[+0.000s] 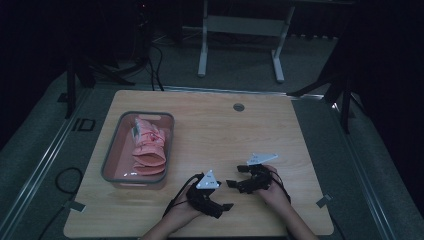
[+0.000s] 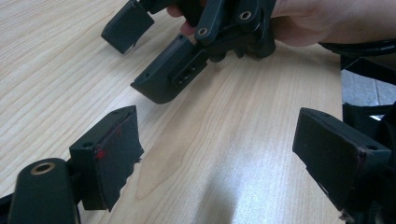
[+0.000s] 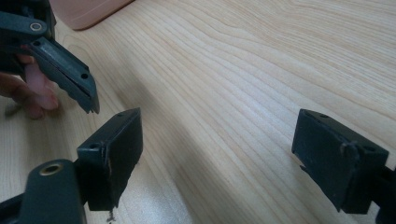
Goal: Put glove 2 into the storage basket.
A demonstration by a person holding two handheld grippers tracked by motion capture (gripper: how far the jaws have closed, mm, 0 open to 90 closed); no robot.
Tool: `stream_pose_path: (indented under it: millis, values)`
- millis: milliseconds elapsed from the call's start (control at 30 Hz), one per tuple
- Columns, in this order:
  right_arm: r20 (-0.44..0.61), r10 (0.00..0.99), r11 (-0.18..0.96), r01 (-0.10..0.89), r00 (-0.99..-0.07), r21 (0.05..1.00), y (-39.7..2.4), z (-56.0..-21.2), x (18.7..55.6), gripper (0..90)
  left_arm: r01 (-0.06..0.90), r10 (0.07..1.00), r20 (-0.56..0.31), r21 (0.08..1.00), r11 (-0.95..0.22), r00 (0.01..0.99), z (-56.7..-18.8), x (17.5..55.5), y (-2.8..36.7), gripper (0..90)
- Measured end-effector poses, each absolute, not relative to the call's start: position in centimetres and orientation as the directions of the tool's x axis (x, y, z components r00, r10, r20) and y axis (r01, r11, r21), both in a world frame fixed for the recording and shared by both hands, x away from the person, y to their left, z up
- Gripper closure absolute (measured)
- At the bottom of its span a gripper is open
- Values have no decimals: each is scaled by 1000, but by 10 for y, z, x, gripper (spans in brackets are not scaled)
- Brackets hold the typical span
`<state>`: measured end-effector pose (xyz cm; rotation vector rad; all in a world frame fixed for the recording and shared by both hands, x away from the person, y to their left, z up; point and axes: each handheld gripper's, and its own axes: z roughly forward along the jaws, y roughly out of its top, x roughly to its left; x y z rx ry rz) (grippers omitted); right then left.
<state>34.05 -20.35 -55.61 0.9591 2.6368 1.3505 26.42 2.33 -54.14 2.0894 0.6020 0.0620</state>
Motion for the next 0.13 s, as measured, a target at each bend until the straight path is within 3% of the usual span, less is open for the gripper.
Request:
stream_pose_path:
  millis: [133]
  values:
    - [241,534,434,507,-811,744,-204,-557,341,164,397,442,-189,804,-442,877,-541,264,23,152]
